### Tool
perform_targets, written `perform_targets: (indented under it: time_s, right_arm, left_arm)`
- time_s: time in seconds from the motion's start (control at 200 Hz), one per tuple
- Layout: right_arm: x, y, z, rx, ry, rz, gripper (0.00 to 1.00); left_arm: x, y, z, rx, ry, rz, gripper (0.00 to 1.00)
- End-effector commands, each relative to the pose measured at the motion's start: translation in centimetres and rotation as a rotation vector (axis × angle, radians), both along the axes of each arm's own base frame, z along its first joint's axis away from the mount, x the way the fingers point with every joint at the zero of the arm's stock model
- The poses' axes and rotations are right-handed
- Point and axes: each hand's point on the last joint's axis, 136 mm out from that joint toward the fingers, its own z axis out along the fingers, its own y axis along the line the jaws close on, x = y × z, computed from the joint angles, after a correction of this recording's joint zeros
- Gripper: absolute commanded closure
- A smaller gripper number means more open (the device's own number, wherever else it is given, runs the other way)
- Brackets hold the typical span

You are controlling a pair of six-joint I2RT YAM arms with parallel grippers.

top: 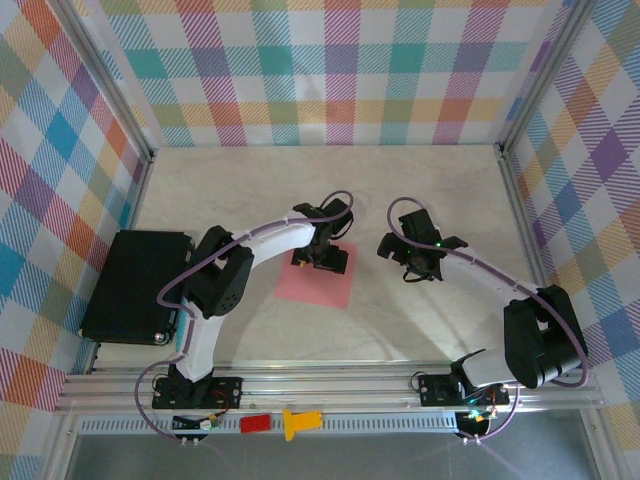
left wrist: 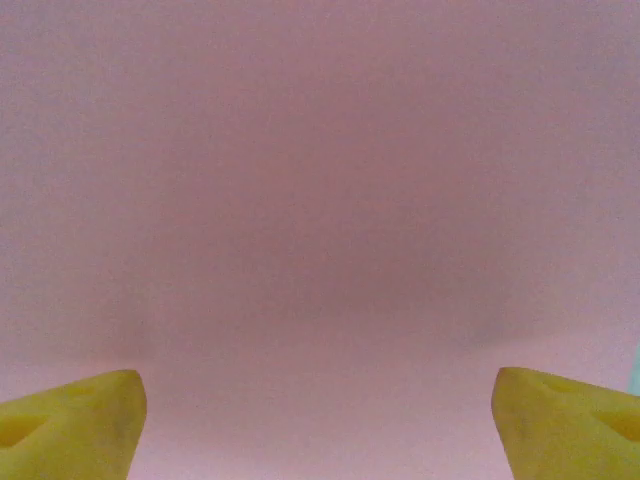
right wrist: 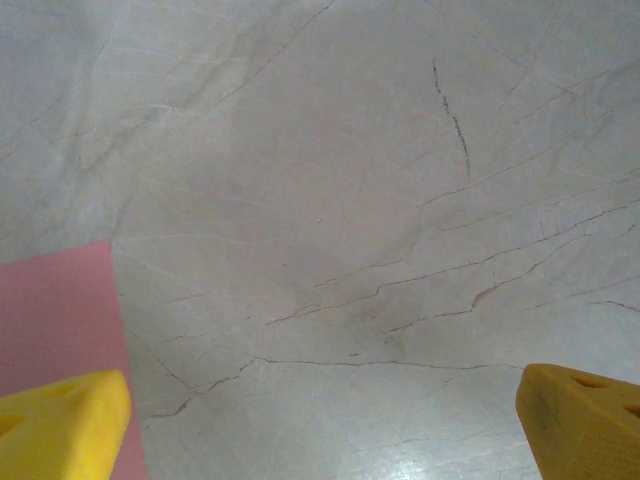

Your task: Fold a paper plane with a square sheet of paper (pick it up from the middle)

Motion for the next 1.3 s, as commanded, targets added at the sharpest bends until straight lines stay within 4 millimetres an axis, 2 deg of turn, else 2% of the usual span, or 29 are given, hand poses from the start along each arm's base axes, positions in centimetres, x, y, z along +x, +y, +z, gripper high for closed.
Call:
perform_targets:
  time_s: [0.0, 0.355, 0.675, 0.875, 1.145, 1.295]
  right_arm:
    - [0.1, 0.1, -0.4, 0.018, 0.009, -0.01, 0.01]
    - [0.0, 0.1, -0.8, 0.021, 0.027, -0.015, 0.01]
    - [0.0, 0.1, -0.8, 0.028, 0.029, -0.021, 0.01]
    - [-0.1, 0.1, -0.6, 0.032, 0.028, -0.021, 0.01]
    - [0.1, 0.2, -0.5, 0.039, 0.025, -0.022, 0.01]
    - [0.1, 0.3, -0.8, 0.041, 0.033, -0.021, 0.01]
  left_arm:
    - [-0.6, 0.9, -1.7, 0.058, 0.029, 0.023, 0.12]
    - [-1.4, 2.0, -4.3, 0.1, 0.059, 0.027, 0.18]
    - [-1.5, 2.4, -4.7, 0.107, 0.053, 0.014, 0.22]
    - [-1.2, 1.8, -3.4, 0.061, 0.032, 0.018, 0.21]
    - [-0.5, 1.4, 0.8, -0.003, -0.041, 0.043, 0.11]
    - [-1.1, 1.3, 1.1, -0.018, -0.022, 0.057, 0.09]
